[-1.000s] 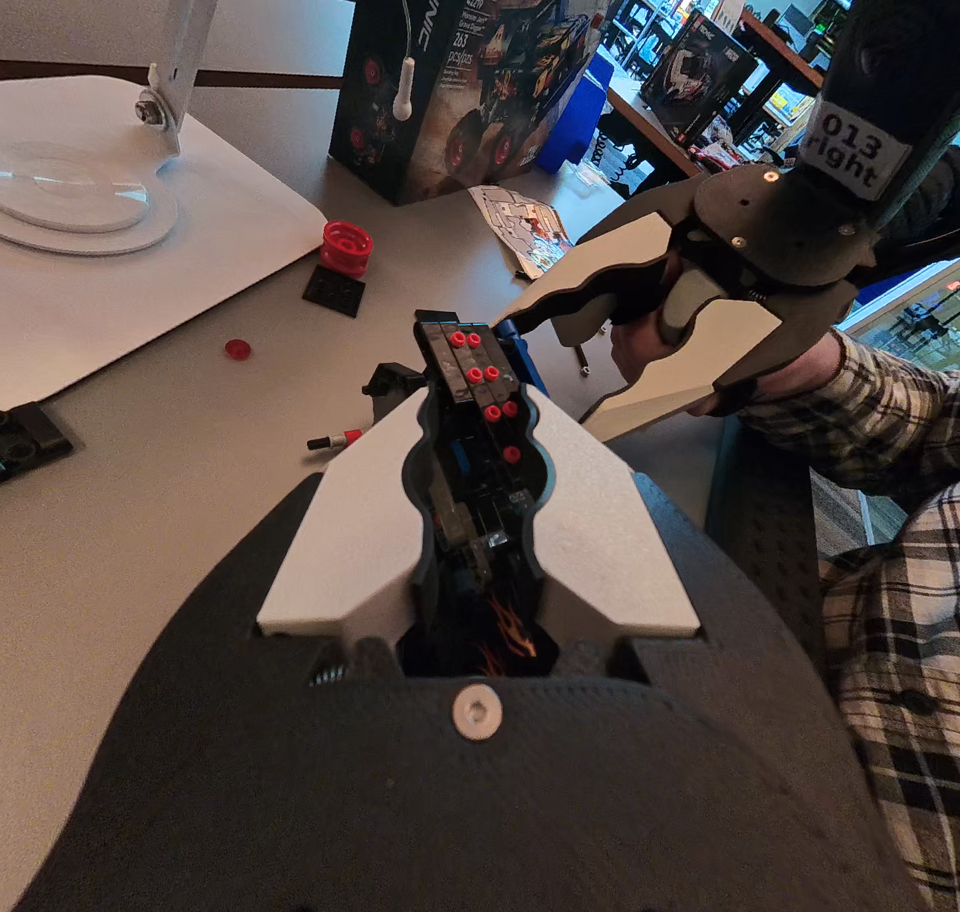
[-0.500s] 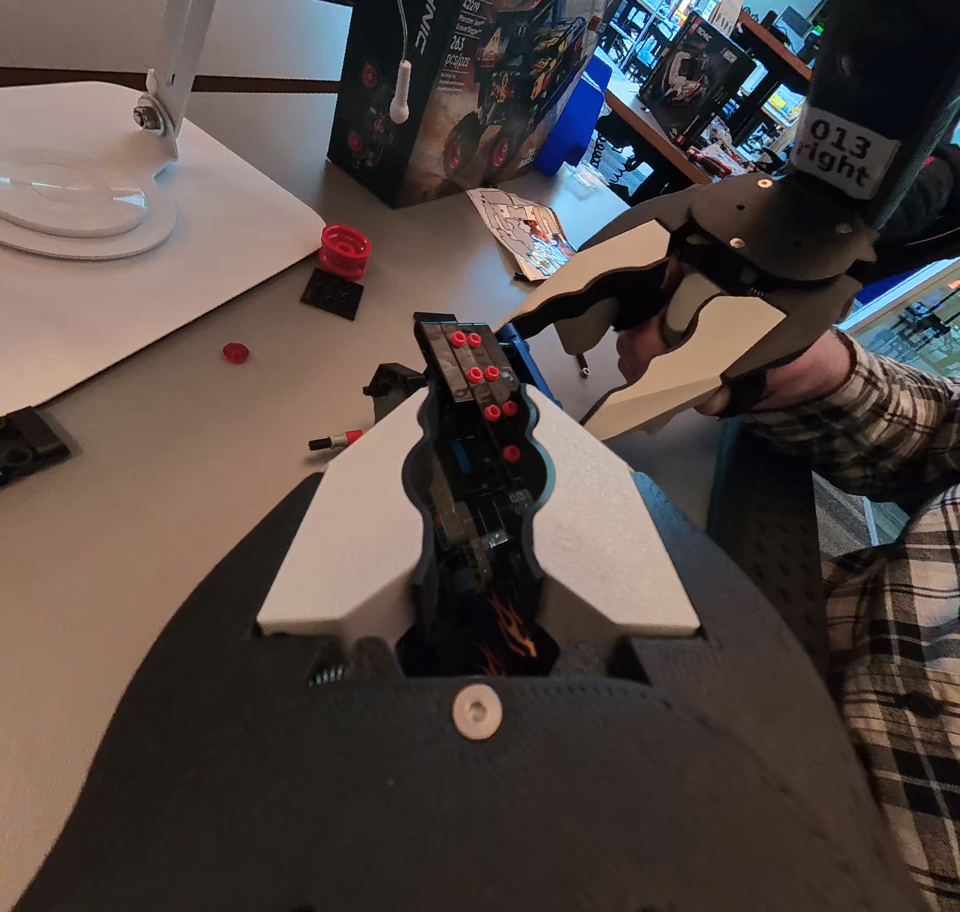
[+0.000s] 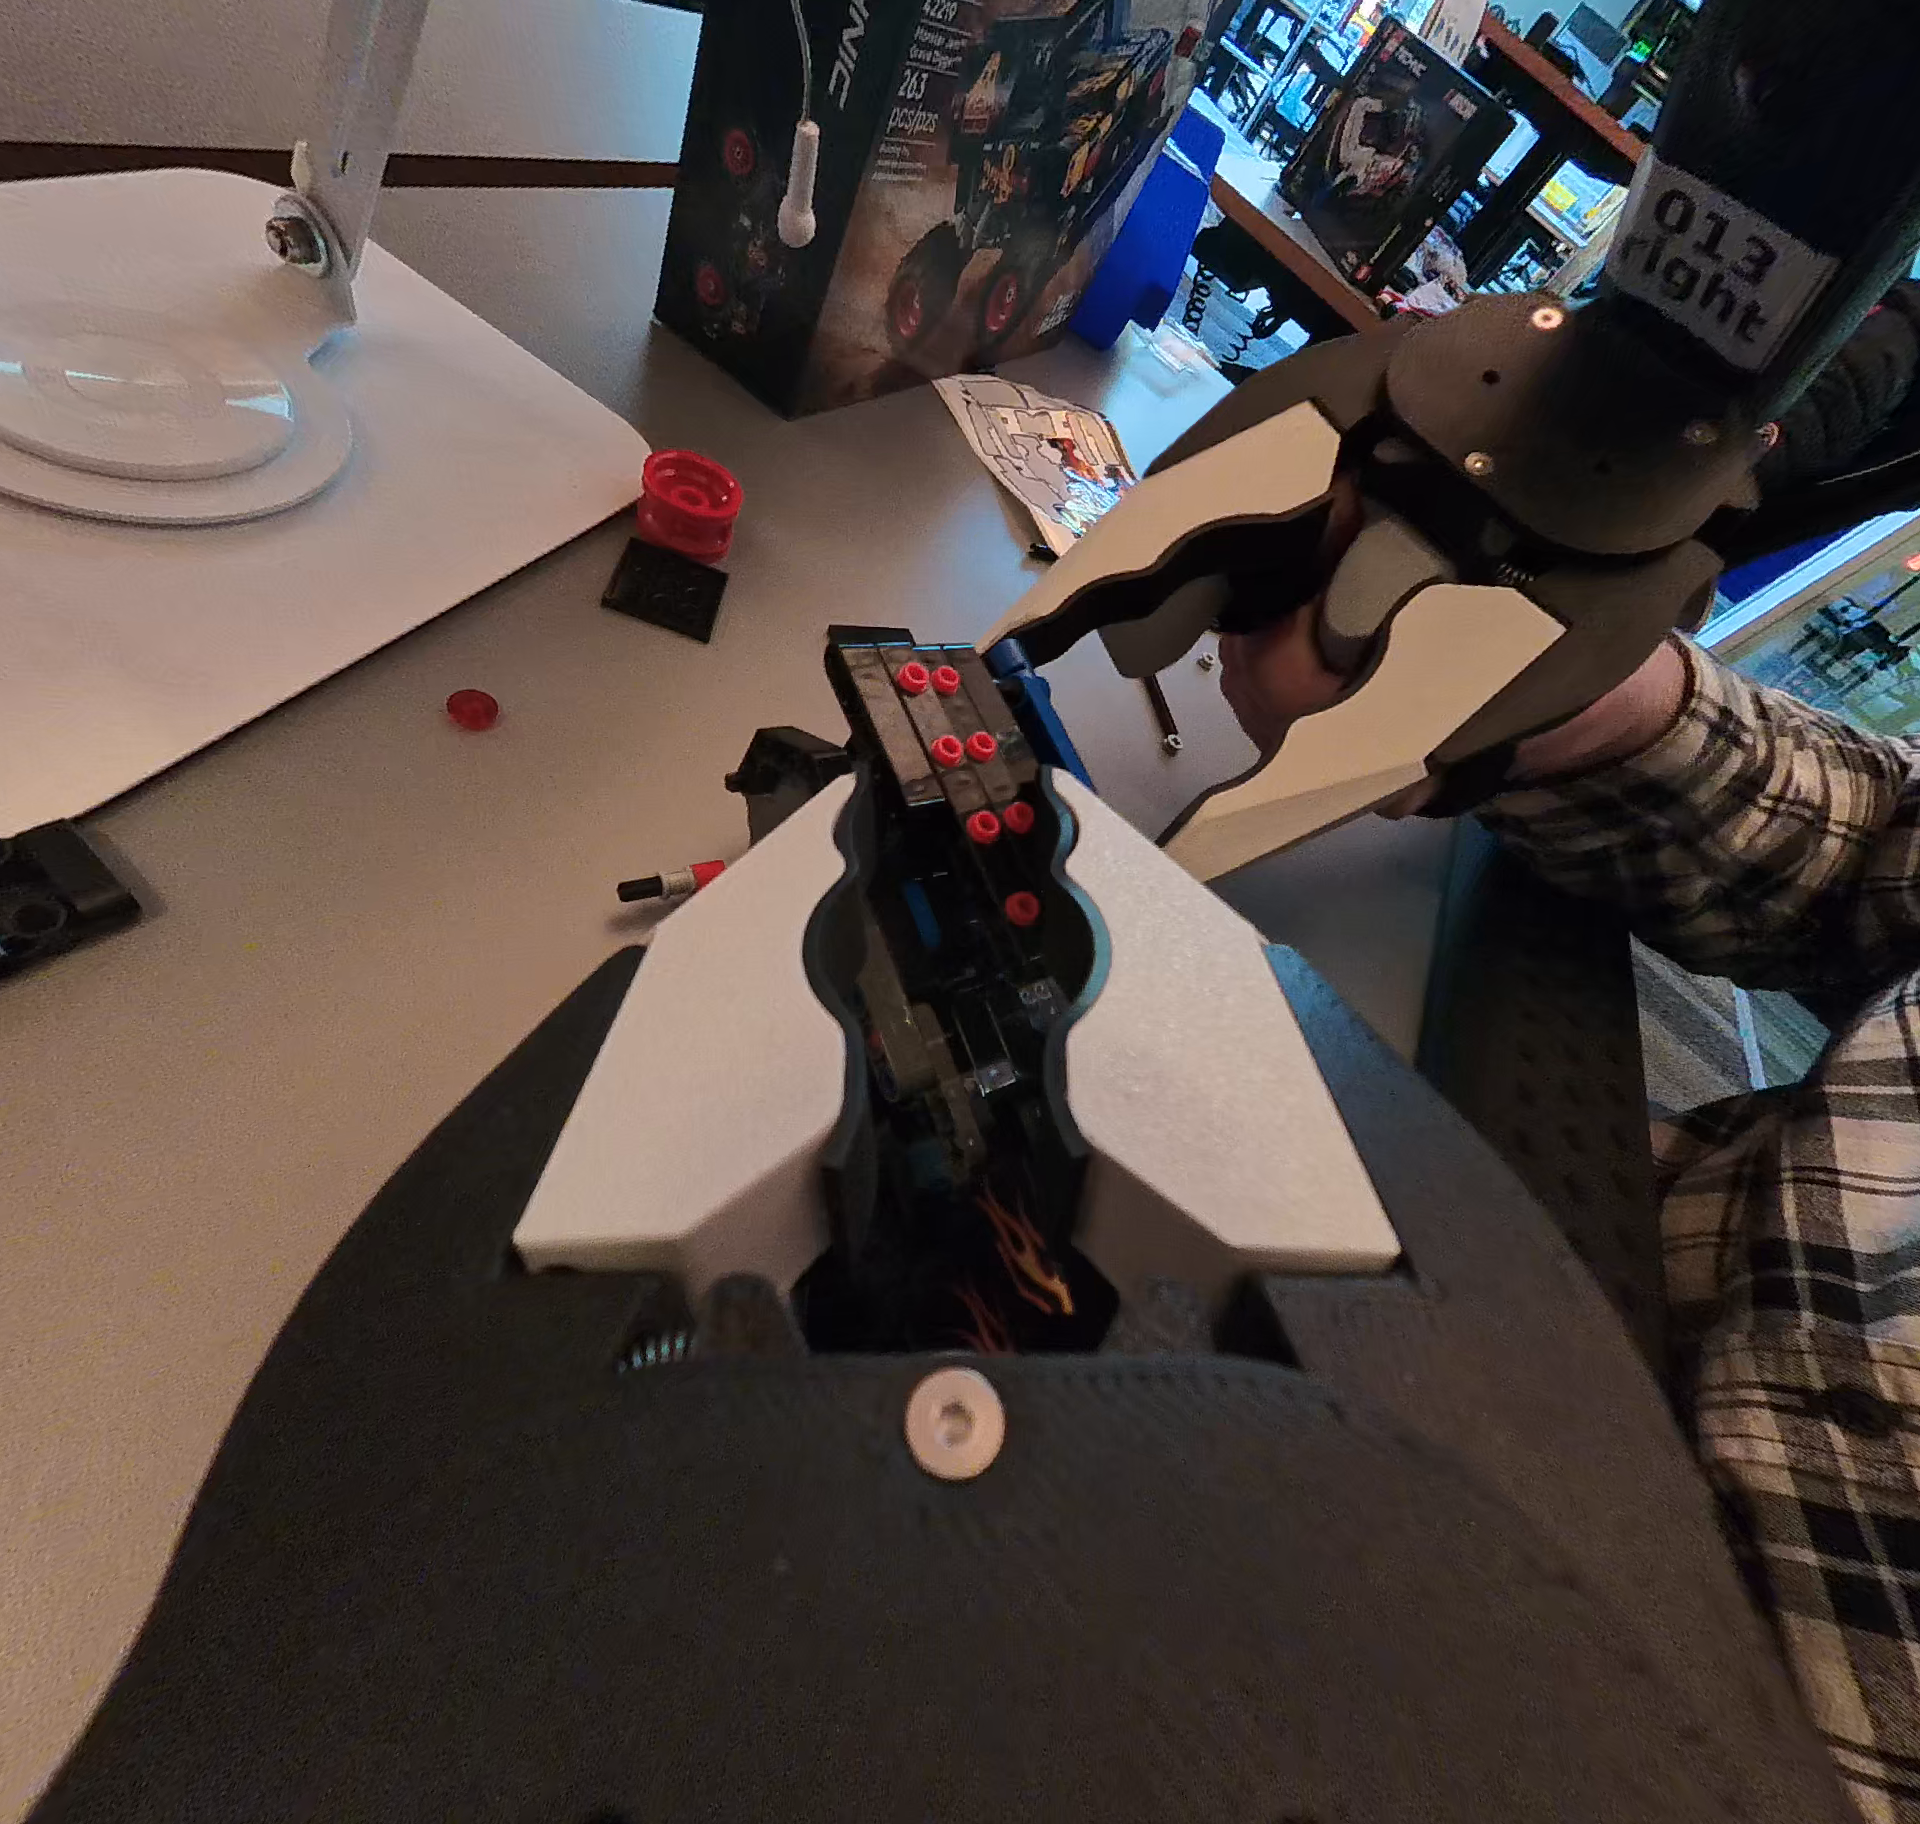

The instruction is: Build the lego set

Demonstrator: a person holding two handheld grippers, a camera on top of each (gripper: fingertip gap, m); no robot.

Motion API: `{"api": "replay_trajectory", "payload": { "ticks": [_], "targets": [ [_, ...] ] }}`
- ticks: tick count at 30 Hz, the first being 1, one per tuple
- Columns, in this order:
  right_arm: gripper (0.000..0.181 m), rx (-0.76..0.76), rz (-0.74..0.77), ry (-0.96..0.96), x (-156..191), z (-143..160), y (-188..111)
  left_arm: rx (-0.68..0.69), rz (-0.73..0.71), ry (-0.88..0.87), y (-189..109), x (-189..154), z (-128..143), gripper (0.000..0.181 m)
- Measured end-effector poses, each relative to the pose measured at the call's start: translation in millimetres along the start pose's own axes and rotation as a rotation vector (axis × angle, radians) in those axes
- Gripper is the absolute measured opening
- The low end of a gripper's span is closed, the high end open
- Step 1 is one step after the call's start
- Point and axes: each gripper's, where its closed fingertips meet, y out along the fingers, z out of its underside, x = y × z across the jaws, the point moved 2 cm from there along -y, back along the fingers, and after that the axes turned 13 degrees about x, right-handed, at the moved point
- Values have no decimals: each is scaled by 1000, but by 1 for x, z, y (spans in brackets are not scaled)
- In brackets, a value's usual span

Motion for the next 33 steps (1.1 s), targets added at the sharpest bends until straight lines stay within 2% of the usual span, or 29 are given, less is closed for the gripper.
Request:
{"api": "replay_trajectory", "payload": {
  "ticks": [33],
  "targets": [
    [55, 166, -4, -184, -1, -1, 2, 9, -30, 35, 2, -1, 0, 30]
  ]
}}
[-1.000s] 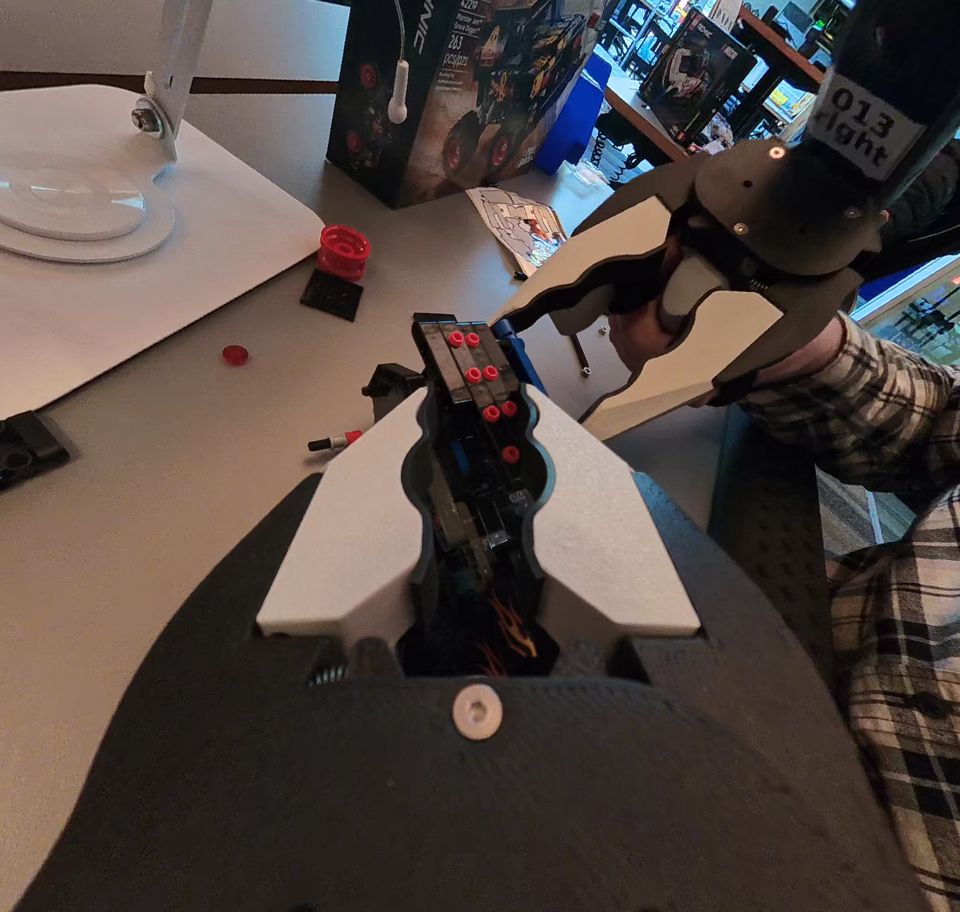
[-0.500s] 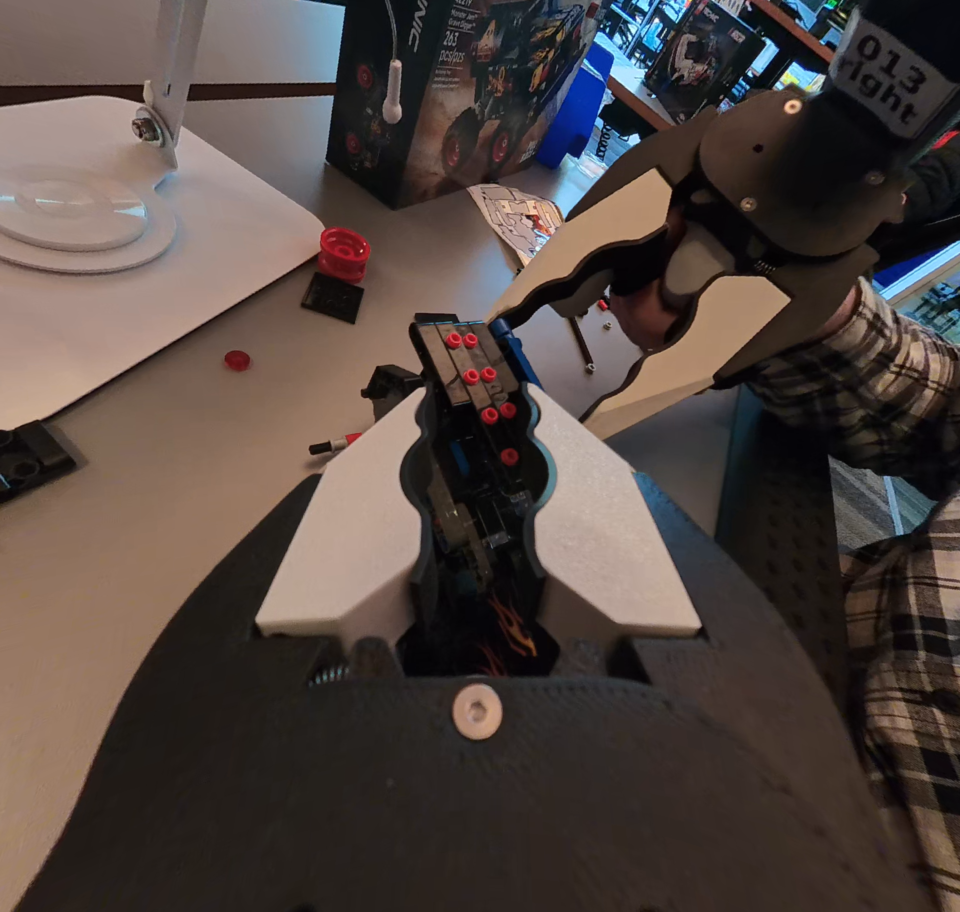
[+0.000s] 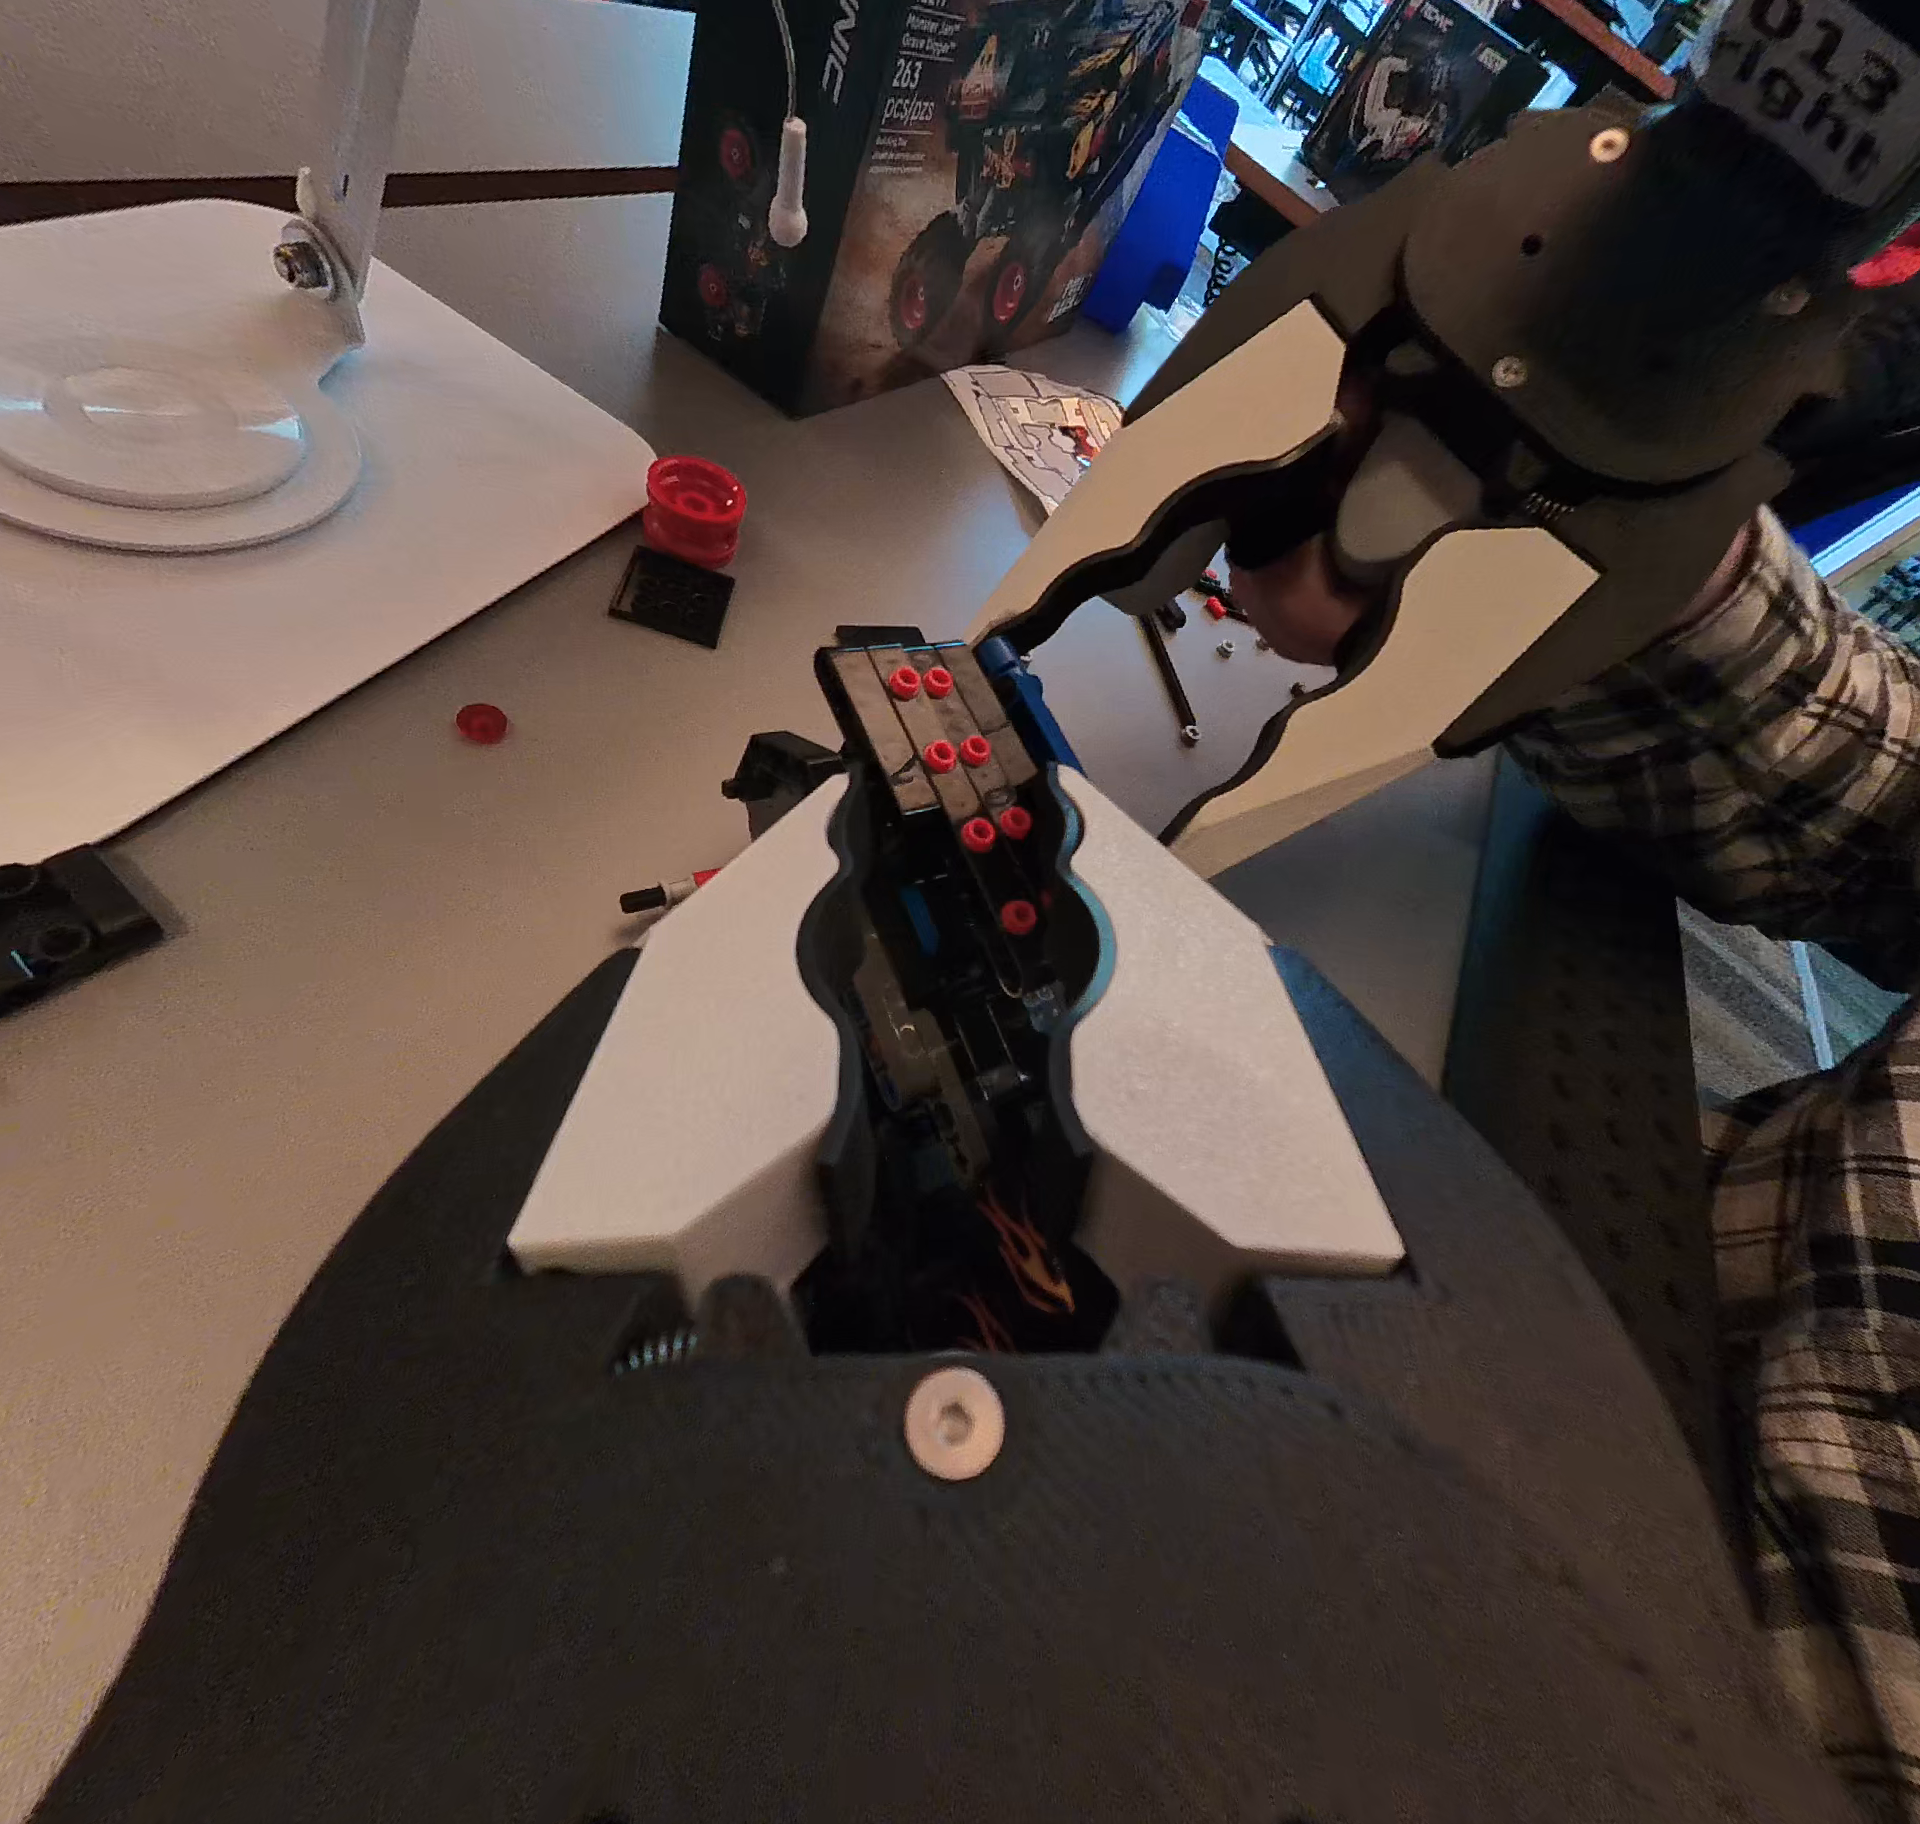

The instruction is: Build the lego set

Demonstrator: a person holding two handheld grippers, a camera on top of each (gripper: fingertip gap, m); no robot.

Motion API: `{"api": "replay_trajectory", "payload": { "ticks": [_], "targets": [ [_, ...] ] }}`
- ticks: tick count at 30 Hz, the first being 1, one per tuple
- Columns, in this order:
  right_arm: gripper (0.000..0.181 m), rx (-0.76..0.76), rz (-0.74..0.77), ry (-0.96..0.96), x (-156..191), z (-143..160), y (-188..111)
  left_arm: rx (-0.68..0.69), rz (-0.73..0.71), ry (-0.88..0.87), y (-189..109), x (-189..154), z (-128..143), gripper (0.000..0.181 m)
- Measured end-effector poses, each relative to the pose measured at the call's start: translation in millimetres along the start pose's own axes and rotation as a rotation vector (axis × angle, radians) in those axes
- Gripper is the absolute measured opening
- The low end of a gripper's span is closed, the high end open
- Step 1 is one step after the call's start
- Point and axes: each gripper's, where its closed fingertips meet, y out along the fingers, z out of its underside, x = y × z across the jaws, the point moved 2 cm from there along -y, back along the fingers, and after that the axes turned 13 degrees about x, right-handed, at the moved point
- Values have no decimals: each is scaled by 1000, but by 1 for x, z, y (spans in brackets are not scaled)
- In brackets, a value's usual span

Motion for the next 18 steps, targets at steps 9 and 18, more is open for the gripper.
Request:
{"api": "replay_trajectory", "payload": {
  "ticks": [9, 18],
  "targets": [
    [55, 114, -9, -30, -1, 0, 0, 3, -18, 6, 0, 0, 0, 31],
    [56, 175, 23, -59, -4, 1, 1, 2, -28, 3, 0, 1, -1, 31]
  ]
}}
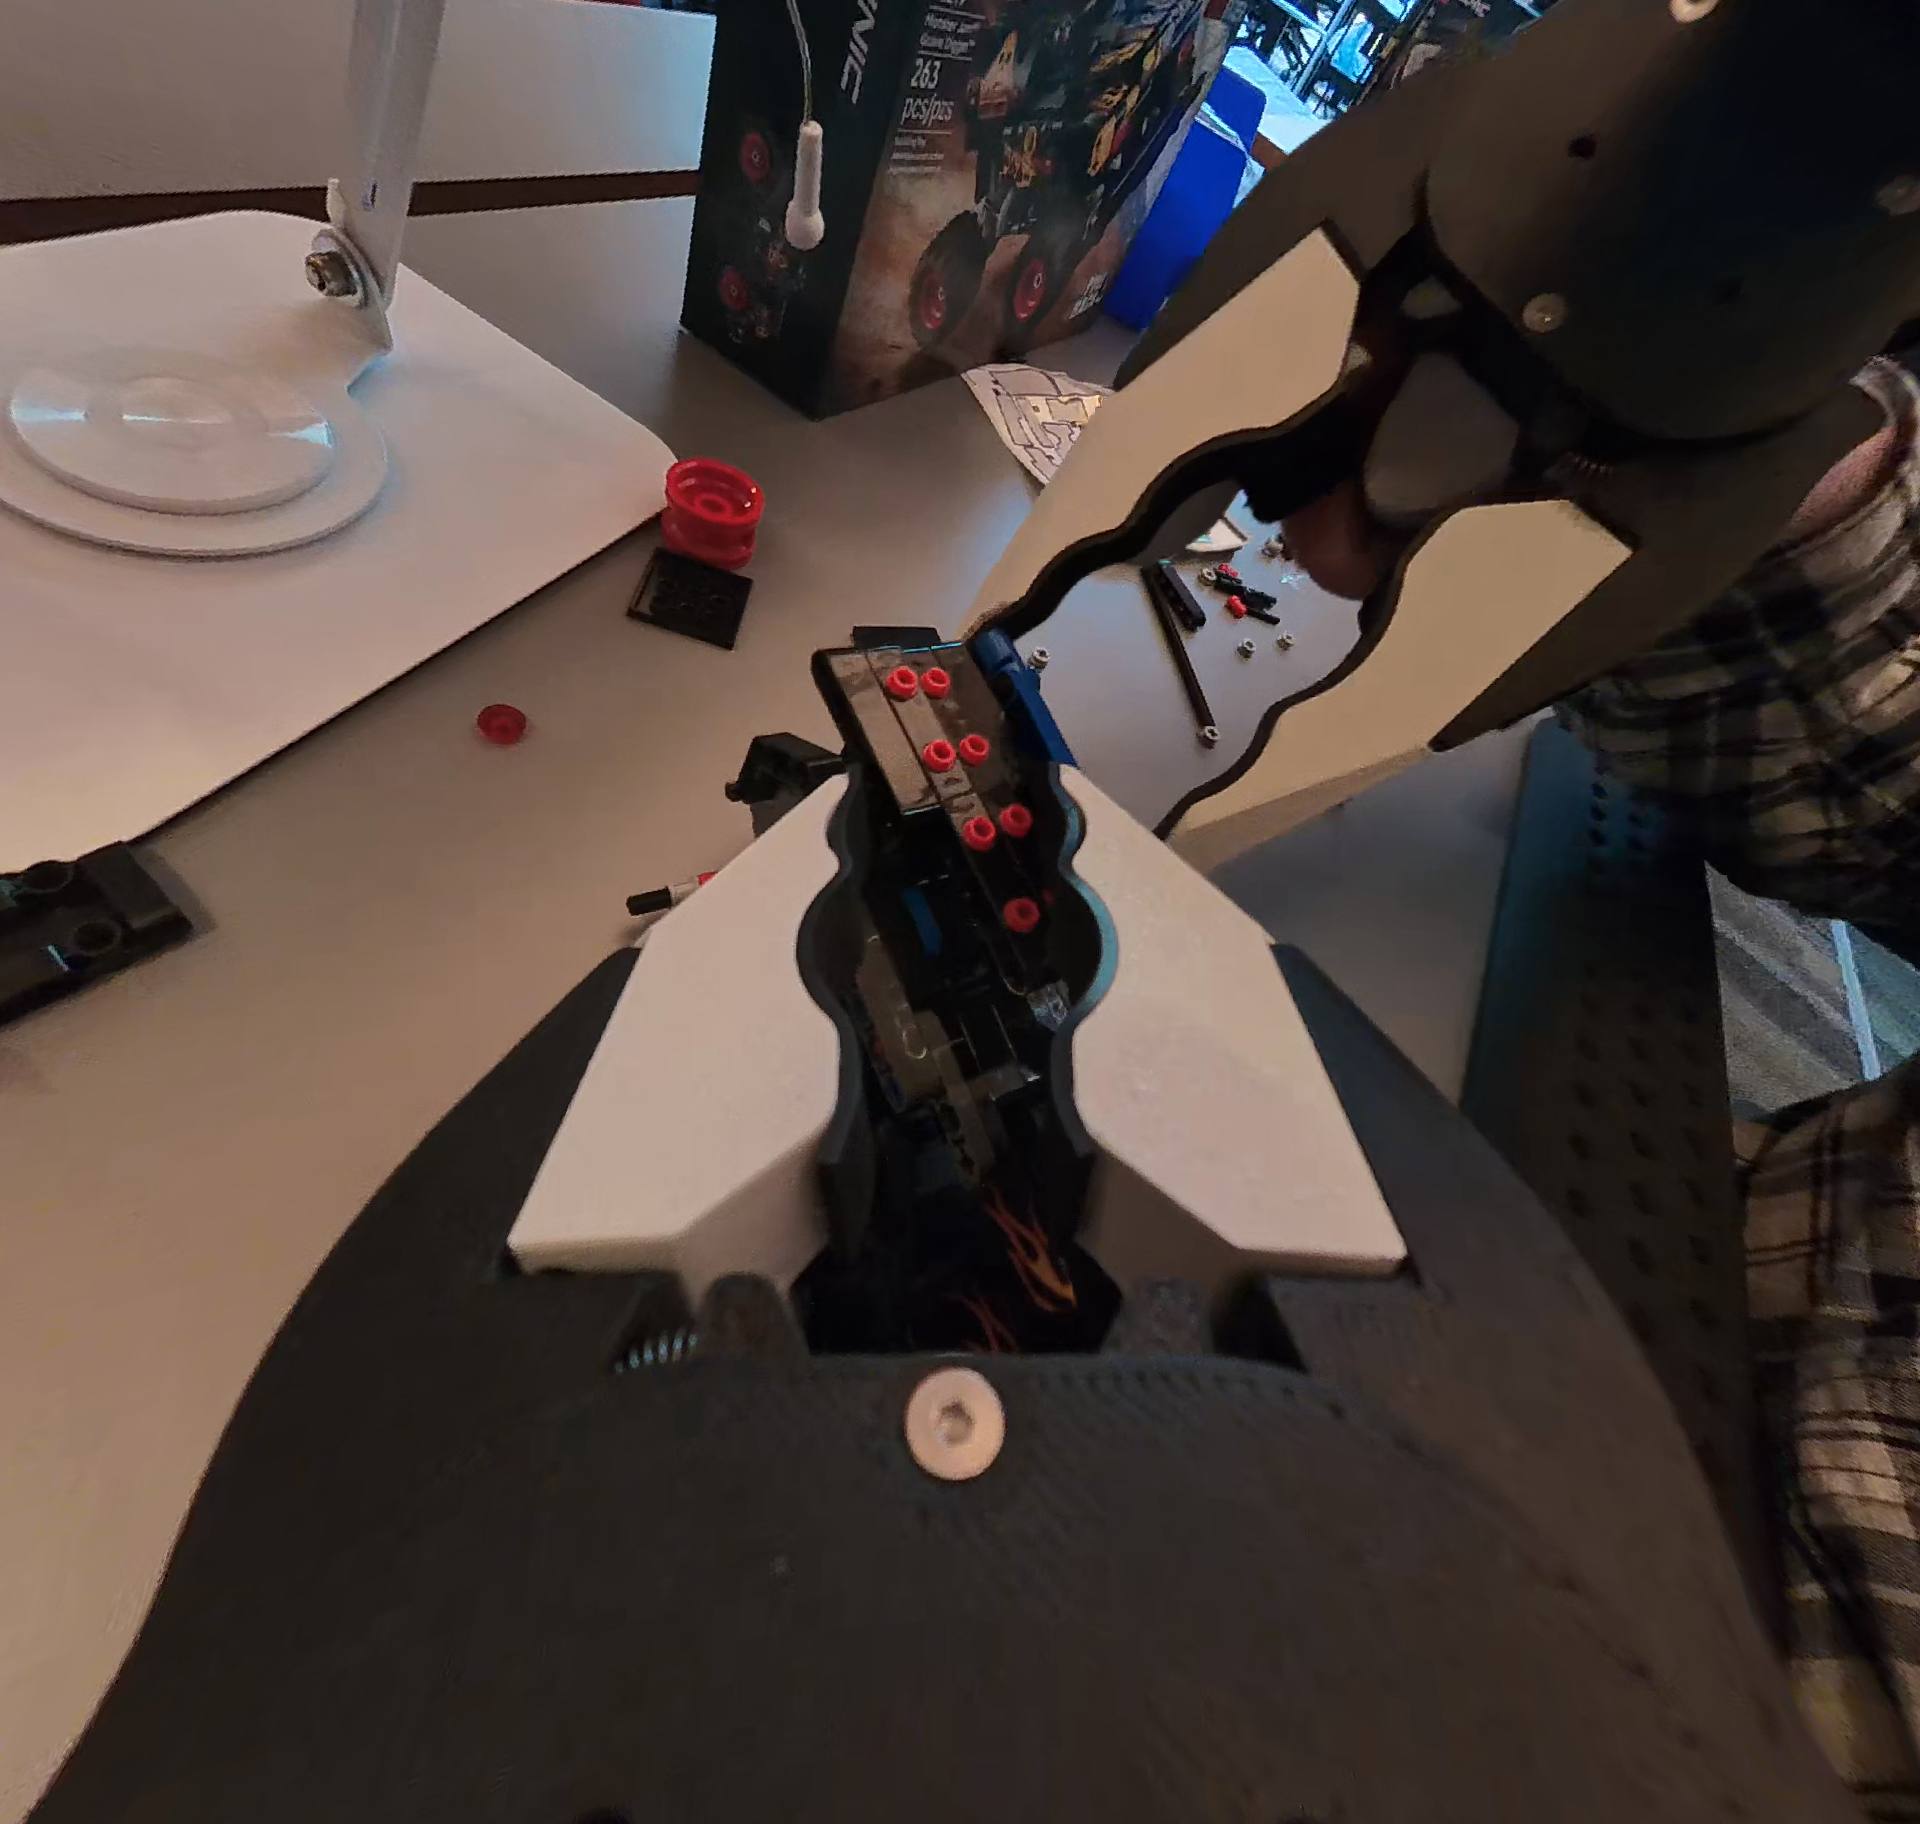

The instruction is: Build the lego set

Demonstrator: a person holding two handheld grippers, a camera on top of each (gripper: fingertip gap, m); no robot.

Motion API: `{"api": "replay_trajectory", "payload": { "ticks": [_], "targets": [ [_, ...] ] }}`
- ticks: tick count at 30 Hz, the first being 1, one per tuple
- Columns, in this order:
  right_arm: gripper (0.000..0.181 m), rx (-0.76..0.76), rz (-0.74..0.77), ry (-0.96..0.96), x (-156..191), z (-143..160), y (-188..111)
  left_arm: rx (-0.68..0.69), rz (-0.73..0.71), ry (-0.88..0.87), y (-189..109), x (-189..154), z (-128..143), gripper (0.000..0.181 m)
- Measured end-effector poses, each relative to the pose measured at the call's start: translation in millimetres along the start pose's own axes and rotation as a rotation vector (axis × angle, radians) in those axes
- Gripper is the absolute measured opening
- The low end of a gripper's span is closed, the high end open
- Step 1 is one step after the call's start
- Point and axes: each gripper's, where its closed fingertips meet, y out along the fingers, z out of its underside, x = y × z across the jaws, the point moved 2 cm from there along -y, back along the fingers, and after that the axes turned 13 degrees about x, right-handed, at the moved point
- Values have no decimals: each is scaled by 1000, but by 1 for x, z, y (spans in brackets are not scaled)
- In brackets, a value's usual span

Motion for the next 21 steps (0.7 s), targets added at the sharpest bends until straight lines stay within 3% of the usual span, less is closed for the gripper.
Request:
{"api": "replay_trajectory", "payload": {
  "ticks": [7, 18, 21],
  "targets": [
    [56, 35, -66, 27, -2, 2, 0, -6, -12, 1, 2, -1, -1, 30],
    [55, 210, -23, -119, -8, 0, 0, -3, -39, 17, 3, -1, -2, 30],
    [56, 179, -56, -82, -8, -1, -1, -7, -35, 11, 3, -1, -2, 30]
  ]
}}
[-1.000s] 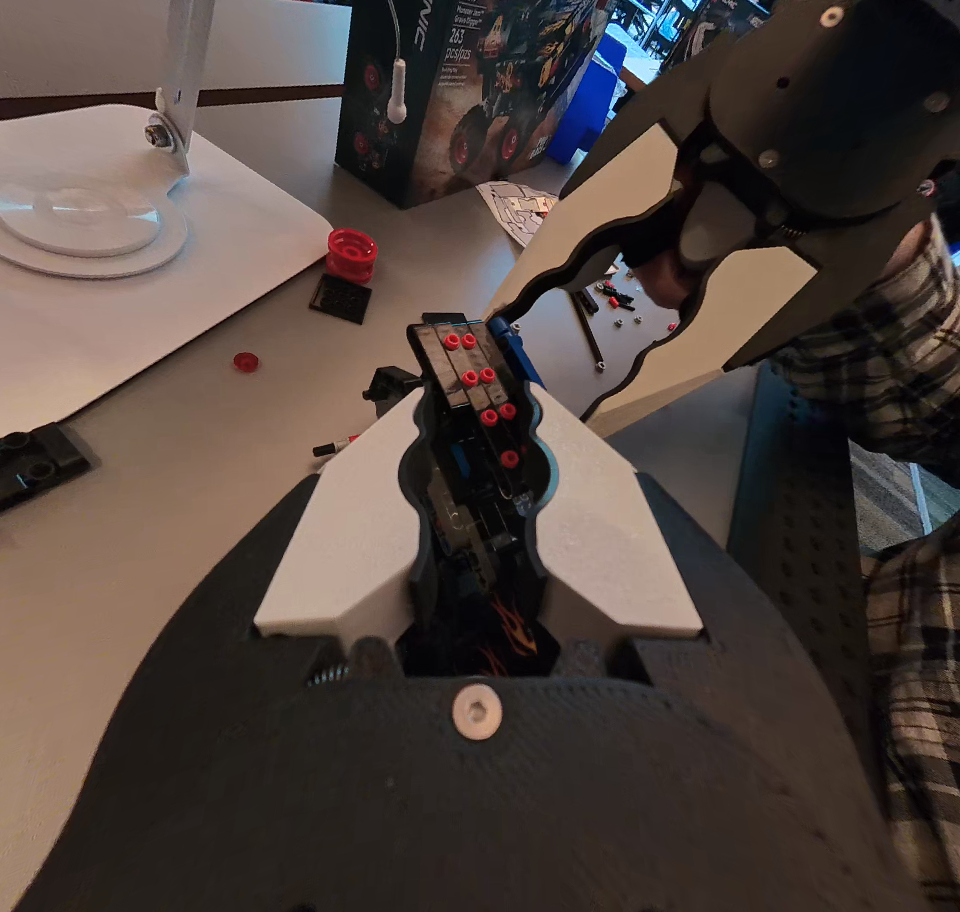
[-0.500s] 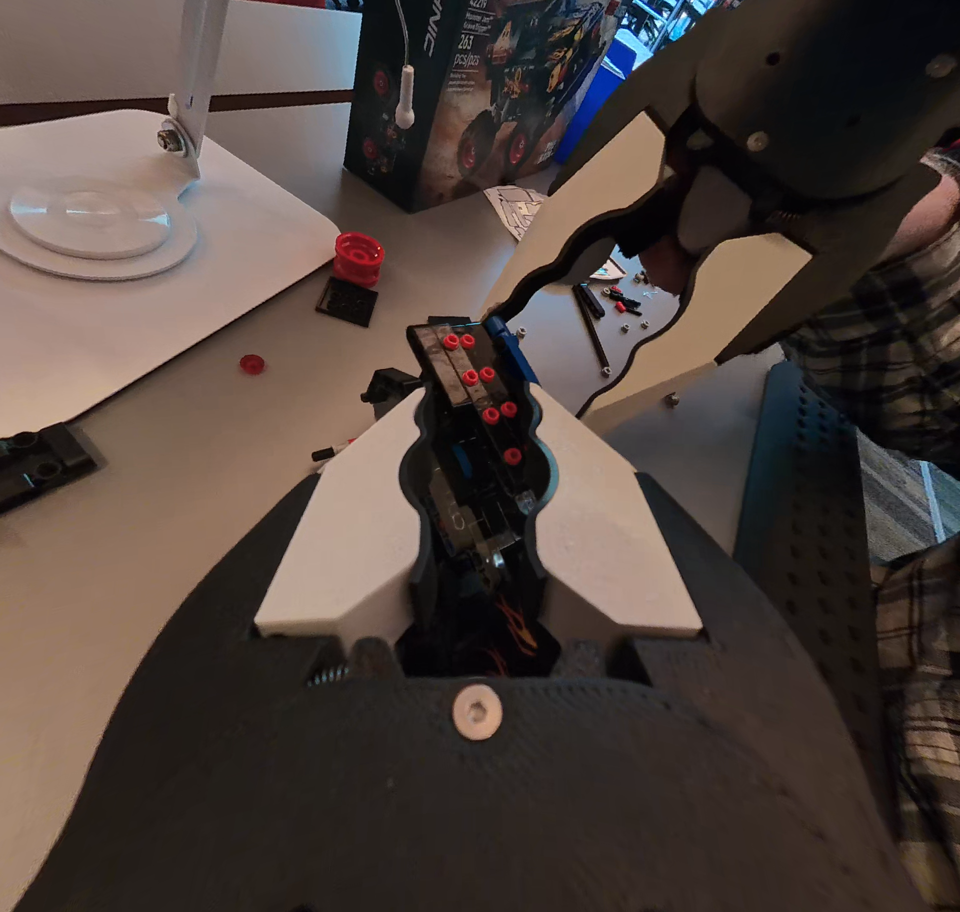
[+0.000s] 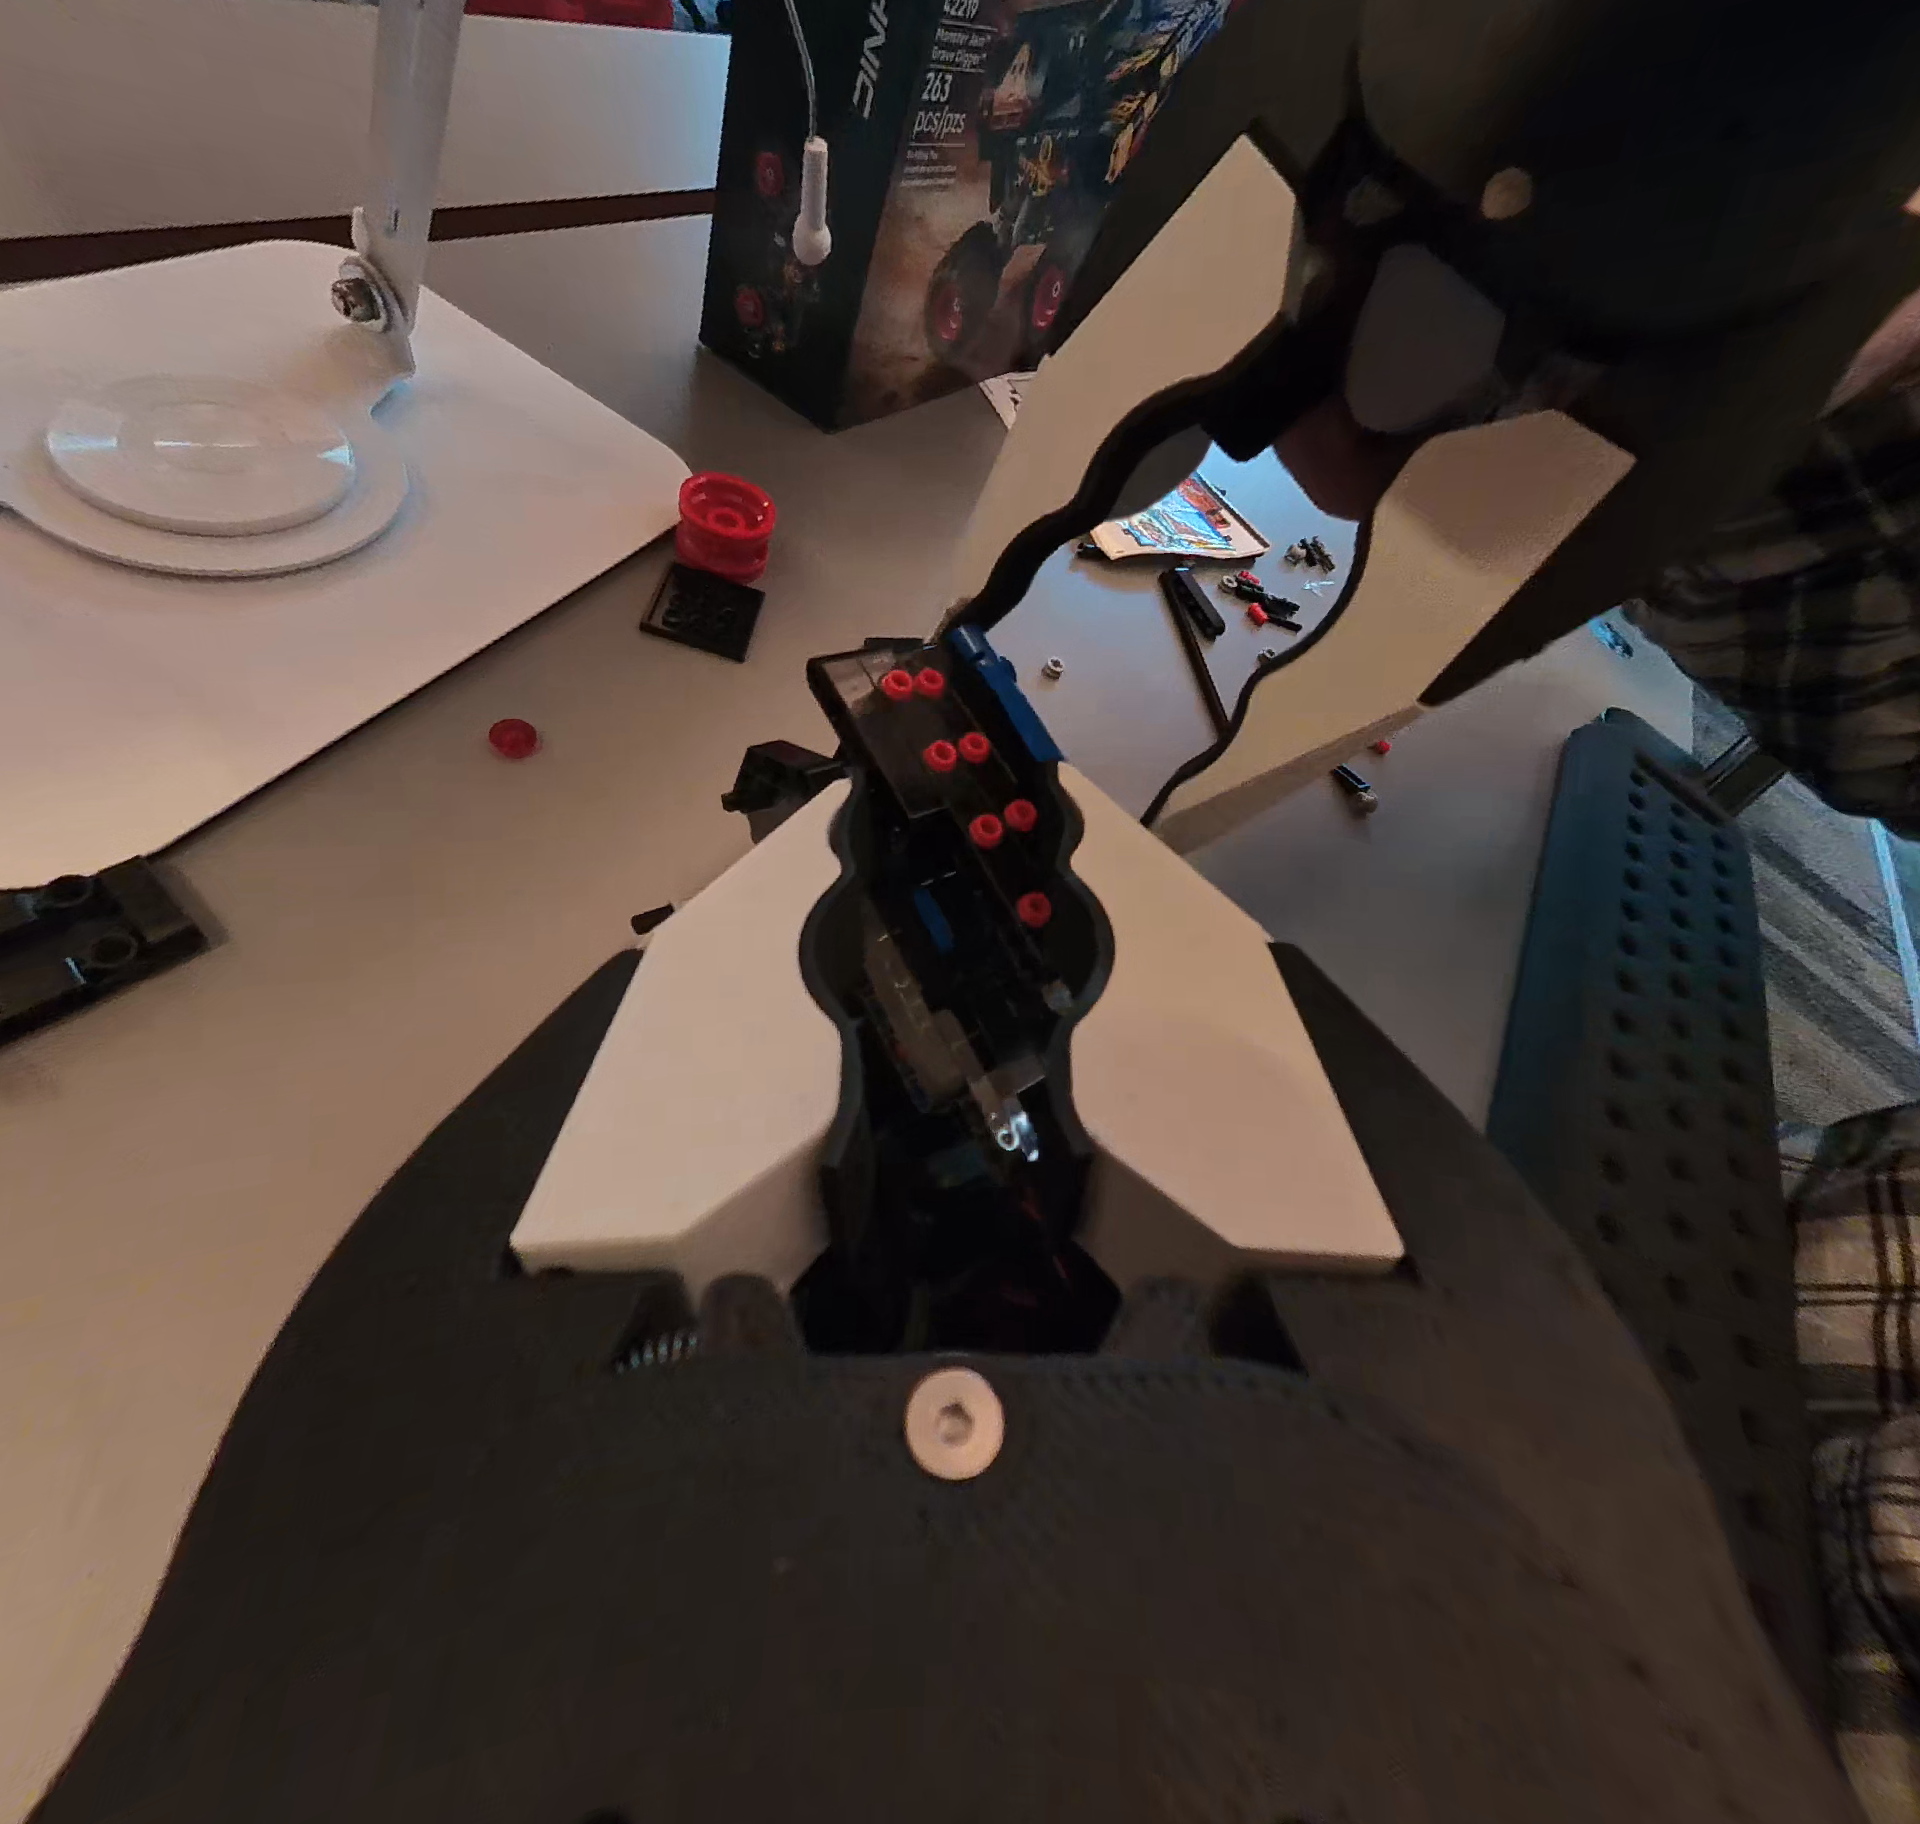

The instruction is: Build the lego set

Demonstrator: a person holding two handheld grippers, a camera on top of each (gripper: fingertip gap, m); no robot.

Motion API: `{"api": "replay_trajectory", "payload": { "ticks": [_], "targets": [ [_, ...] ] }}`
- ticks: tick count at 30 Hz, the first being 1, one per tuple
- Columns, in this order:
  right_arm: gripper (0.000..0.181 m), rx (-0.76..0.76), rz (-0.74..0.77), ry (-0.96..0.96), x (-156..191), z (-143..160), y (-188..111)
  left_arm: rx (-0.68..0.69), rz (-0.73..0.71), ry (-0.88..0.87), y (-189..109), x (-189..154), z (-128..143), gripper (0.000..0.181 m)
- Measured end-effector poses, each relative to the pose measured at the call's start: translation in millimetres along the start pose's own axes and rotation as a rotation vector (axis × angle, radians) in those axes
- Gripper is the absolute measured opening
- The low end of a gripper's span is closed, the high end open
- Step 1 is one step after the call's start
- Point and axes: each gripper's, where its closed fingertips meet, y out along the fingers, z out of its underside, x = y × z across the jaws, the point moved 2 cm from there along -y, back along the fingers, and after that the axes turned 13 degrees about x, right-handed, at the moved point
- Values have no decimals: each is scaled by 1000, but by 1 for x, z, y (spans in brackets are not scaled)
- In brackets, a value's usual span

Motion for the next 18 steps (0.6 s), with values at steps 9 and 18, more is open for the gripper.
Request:
{"api": "replay_trajectory", "payload": {
  "ticks": [9, 18],
  "targets": [
    [56, -104, -107, 17, 0, 2, -1, -9, 10, -8, 0, 0, 0, 29],
    [56, -96, -58, -136, -1, 6, -1, -6, 22, 0, 1, -1, 0, 29]
  ]
}}
